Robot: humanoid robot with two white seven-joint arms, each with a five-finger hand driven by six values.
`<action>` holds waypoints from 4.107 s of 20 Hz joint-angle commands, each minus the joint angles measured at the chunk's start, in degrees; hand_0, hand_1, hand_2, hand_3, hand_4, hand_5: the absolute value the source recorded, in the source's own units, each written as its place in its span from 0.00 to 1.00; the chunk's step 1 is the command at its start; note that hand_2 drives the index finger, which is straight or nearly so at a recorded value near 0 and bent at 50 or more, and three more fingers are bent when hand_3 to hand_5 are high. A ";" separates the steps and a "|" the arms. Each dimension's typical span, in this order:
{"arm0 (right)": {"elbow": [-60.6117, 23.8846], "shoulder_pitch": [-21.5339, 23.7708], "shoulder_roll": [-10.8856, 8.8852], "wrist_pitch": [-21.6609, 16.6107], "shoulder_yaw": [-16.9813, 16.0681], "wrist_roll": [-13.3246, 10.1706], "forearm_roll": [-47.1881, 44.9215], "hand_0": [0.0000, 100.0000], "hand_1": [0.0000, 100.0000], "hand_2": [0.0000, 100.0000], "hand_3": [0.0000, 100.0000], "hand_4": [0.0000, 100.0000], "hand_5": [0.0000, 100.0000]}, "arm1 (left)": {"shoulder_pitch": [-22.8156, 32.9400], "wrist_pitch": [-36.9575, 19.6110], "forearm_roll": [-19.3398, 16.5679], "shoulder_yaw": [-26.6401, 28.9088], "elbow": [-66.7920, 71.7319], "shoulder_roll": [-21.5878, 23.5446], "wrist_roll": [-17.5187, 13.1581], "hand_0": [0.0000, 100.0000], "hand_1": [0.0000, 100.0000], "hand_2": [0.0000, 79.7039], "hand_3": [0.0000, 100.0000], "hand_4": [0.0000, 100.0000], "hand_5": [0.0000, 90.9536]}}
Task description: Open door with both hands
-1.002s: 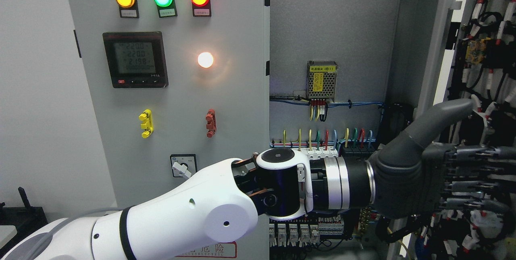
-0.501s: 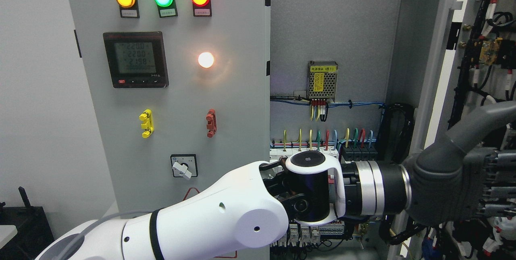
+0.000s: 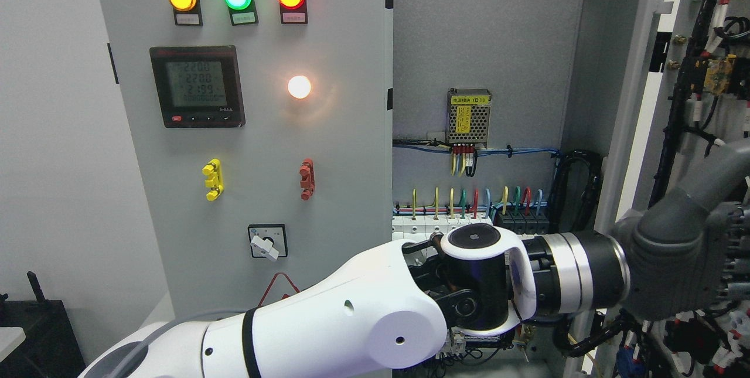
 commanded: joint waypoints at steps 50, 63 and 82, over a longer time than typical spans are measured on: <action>-0.05 -0.02 0.00 -0.01 0.01 0.10 0.00 0.00 0.00 0.00 0.00 0.00 0.00 | 66.43 -3.26 -37.09 0.92 -11.62 65.38 -12.95 0.00 0.00 0.00 0.00 0.03 0.00; 0.04 -0.02 0.00 -0.01 0.01 0.10 0.00 0.00 0.00 0.00 0.00 0.00 0.00 | 85.42 -16.35 -50.89 1.45 21.24 52.13 -12.95 0.00 0.00 0.00 0.00 0.03 0.00; -0.05 -0.02 0.00 -0.01 0.01 0.10 0.00 0.00 0.00 0.00 0.00 0.00 0.00 | 92.64 -19.17 -67.68 30.70 70.57 8.53 -10.50 0.00 0.00 0.00 0.00 0.03 0.00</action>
